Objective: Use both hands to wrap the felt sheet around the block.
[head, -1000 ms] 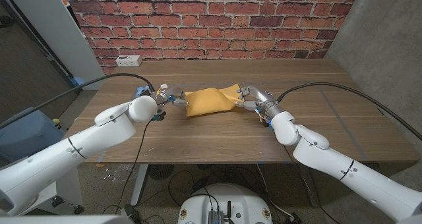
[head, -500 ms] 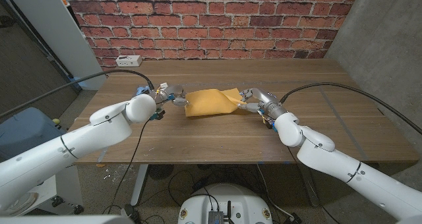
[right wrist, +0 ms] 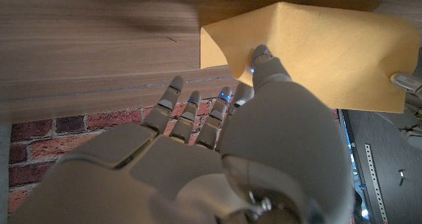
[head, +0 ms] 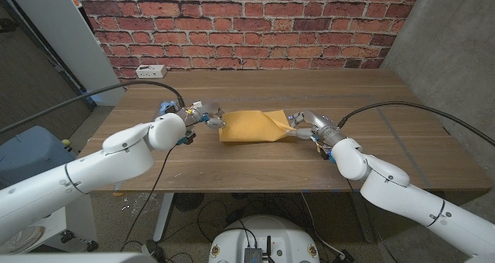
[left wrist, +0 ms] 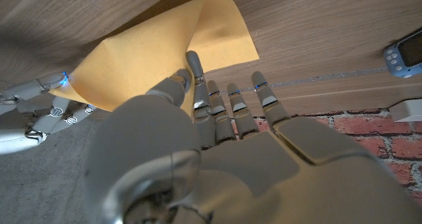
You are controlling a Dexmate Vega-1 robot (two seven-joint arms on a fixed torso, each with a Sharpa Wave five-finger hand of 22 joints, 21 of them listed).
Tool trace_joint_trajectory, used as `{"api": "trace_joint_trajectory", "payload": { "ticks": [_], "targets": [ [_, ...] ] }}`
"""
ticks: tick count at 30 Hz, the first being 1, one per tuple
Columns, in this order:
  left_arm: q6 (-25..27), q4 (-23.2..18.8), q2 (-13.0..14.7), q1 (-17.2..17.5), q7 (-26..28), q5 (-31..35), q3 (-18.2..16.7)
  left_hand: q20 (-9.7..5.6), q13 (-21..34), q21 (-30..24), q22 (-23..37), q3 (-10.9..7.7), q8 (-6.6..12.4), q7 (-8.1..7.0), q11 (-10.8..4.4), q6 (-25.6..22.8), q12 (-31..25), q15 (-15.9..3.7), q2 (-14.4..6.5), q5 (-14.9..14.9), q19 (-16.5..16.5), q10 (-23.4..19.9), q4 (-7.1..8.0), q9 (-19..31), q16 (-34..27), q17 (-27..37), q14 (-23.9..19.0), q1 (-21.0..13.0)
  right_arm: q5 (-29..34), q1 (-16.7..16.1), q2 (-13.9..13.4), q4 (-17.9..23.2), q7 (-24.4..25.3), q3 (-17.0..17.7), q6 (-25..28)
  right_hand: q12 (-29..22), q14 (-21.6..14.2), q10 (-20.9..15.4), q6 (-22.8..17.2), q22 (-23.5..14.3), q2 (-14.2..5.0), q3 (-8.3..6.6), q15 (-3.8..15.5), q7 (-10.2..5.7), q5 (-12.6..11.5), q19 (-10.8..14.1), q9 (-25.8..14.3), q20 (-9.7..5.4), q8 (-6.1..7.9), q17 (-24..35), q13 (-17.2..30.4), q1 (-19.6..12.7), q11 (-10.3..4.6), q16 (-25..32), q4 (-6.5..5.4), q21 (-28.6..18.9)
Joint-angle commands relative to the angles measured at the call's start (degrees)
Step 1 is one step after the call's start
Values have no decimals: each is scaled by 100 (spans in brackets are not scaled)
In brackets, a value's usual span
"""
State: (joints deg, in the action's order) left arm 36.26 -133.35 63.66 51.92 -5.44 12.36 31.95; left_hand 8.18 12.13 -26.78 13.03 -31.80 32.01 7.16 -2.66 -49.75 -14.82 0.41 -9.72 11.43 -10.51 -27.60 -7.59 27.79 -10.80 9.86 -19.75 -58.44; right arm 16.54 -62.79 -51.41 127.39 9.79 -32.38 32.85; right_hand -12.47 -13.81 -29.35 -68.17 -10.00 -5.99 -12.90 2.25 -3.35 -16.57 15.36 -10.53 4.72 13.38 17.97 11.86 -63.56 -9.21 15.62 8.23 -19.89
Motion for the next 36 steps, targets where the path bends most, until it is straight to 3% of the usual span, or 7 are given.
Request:
{"api": "trace_joint_trajectory", "payload": {
  "ticks": [1,6,8,17,26,27,36],
  "targets": [
    [-170,-211,92,90,-176,-34,-66,-8,24,-44,13,18,-13,26,-40,-89,-20,-36,46,-11,4,-146,-51,-13,-15,-5,-35,-38,-343,-315,-512,858,-226,291,937,0,-5,3,-445,-14,-39,-47,391,421,30,61,-26,18,43,24,30,6,8,5,6,16],
    [-365,-162,120,162,-256,-353,-256,-23,23,-65,8,41,-24,39,-5,-132,-30,-43,34,-7,-18,-199,-77,-38,-31,-4,-76,-48,-528,-143,-716,1124,-517,274,1343,-2,-9,-7,-436,-14,-41,-61,394,429,40,70,-28,13,36,28,32,7,29,5,8,24],
    [-469,-118,136,200,-287,-532,-351,-36,23,-87,5,59,-35,47,90,-148,-31,-35,25,-3,-49,-221,-90,-54,-45,-2,-117,-52,-613,-44,-768,1185,-617,251,1463,-6,-25,-19,-430,-14,-42,-69,396,454,45,81,-29,15,32,29,32,6,27,11,10,26],
    [-805,134,213,265,-499,-1318,-667,-18,24,-195,2,-6,-29,143,235,-136,-24,17,-30,53,-177,-327,-111,-9,-87,-11,-410,-64,-998,784,-1035,1319,-1371,-65,1915,-7,-101,-33,-407,-16,-73,-125,417,505,72,157,-37,17,16,39,36,-14,69,37,20,23],
    [-937,448,242,295,-582,-2005,-851,-21,28,-334,14,-145,87,327,413,-111,15,113,-75,186,-345,-388,-81,175,-97,1,-649,-34,-1312,1766,-1052,1088,-2079,-500,2091,14,-81,17,-425,-17,-73,-210,374,616,131,171,-97,41,58,43,43,-78,182,13,71,53],
    [-953,489,243,288,-587,-2059,-856,-28,29,-349,16,-168,110,336,512,-89,22,108,-64,221,-346,-403,-81,218,-90,2,-670,-25,-1333,1882,-1029,1043,-2156,-563,2114,18,-63,28,-424,-17,-71,-226,359,617,145,164,-111,44,68,45,44,-90,209,2,79,62],
    [-974,879,172,32,-750,-2400,-728,-78,36,-452,34,-291,227,417,607,49,60,176,-110,394,-409,-447,7,444,-108,32,-821,53,-1383,2732,-710,349,-2645,-1060,1810,25,-38,94,-523,-21,-47,-351,305,778,319,89,-263,106,250,81,63,-81,417,-28,83,152]
  ]
}}
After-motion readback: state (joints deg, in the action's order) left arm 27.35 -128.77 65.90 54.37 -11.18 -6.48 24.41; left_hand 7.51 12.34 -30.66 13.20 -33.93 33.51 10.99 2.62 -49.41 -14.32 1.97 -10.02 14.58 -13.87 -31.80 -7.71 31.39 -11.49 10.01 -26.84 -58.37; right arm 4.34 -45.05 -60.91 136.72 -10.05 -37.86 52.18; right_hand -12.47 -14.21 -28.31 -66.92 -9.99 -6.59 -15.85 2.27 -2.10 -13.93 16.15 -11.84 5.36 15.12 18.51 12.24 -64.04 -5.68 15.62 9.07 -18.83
